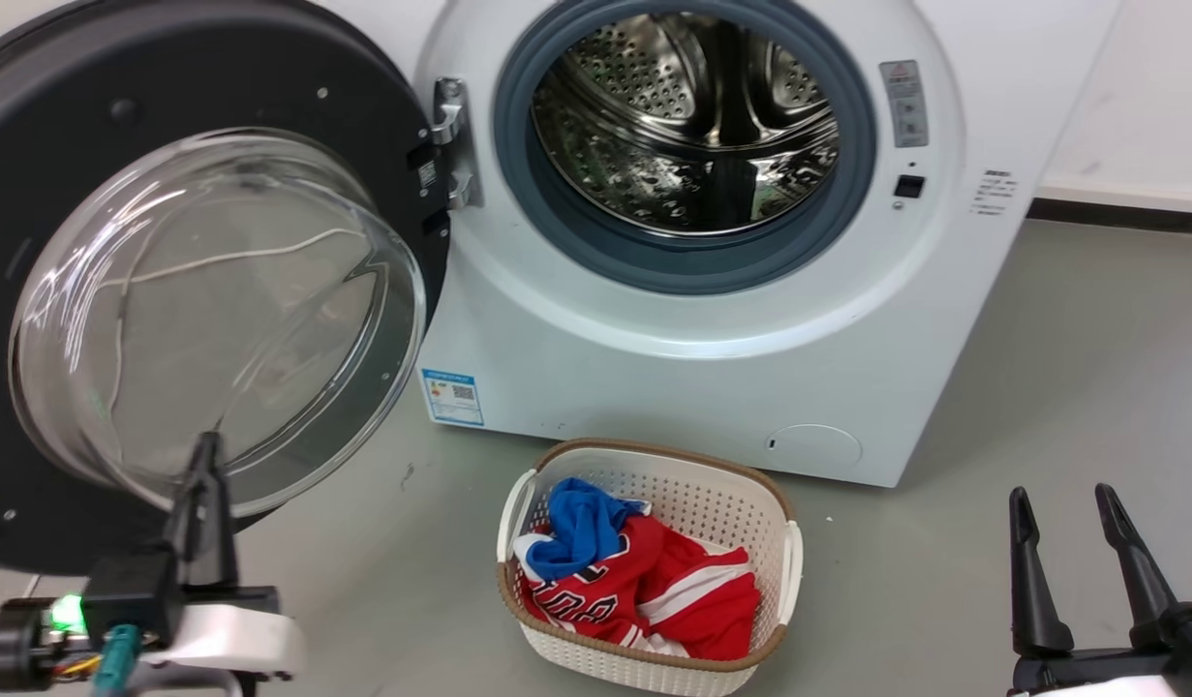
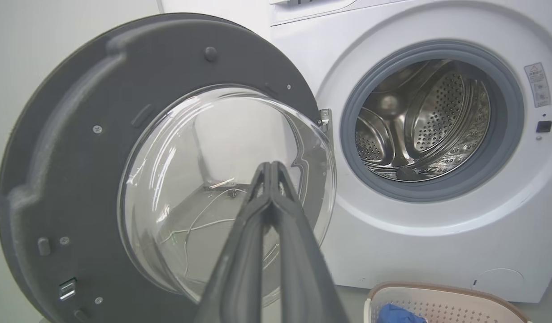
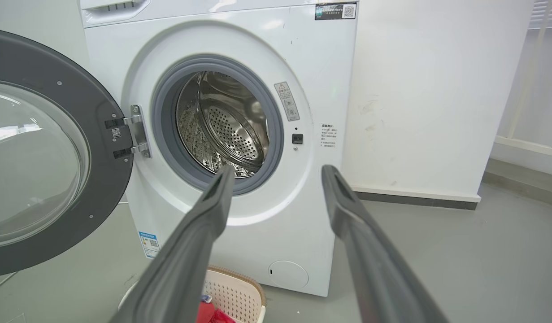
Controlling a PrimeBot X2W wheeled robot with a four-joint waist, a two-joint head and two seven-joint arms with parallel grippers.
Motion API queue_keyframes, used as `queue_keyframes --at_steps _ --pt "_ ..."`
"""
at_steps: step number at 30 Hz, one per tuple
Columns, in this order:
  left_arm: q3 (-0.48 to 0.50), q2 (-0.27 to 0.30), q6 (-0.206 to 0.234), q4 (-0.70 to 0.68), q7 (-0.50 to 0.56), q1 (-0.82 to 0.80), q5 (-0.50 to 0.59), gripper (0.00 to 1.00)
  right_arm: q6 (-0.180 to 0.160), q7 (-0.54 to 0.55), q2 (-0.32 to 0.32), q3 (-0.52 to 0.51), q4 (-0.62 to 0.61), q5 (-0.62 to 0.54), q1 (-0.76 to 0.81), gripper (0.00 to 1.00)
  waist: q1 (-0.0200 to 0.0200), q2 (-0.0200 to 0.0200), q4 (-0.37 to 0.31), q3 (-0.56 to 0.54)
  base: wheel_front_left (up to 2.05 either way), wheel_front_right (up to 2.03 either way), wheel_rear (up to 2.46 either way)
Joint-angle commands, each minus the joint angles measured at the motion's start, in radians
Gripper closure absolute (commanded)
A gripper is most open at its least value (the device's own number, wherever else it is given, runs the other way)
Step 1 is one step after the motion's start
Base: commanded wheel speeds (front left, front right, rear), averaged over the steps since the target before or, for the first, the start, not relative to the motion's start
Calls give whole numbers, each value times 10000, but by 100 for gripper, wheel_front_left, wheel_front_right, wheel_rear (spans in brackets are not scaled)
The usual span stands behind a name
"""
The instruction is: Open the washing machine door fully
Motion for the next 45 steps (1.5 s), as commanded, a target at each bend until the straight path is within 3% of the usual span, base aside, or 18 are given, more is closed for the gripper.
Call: queue_keyframes --at_steps 1,21,22,24,38,45 --pt "-30 -39 -28 -59 -26 111 -29 100 -3 -18 16 -2 -63 -25 49 0 1 -1 -108 -67 0 0 0" --pt "-2057 -471 243 320 -26 982 -522 97 -3 -18 16 167 -226 -14 507 0 1 -1 -1436 -123 0 0 0" --pt "-2112 -484 273 357 -26 996 -552 73 -3 -18 16 171 -203 10 537 0 1 -1 -1464 -116 0 0 0" --pt "-2169 -497 362 402 -26 981 -598 0 -3 -18 16 154 -157 44 568 0 1 -1 -1512 -101 0 0 0" --pt "-2544 -542 861 488 -26 1060 -608 0 -3 -18 16 207 40 213 601 0 1 -1 -1674 -36 0 0 0" --pt "-2578 -547 888 586 -26 1028 -679 0 -3 -18 16 237 104 253 563 0 1 -1 -1656 -64 0 0 0"
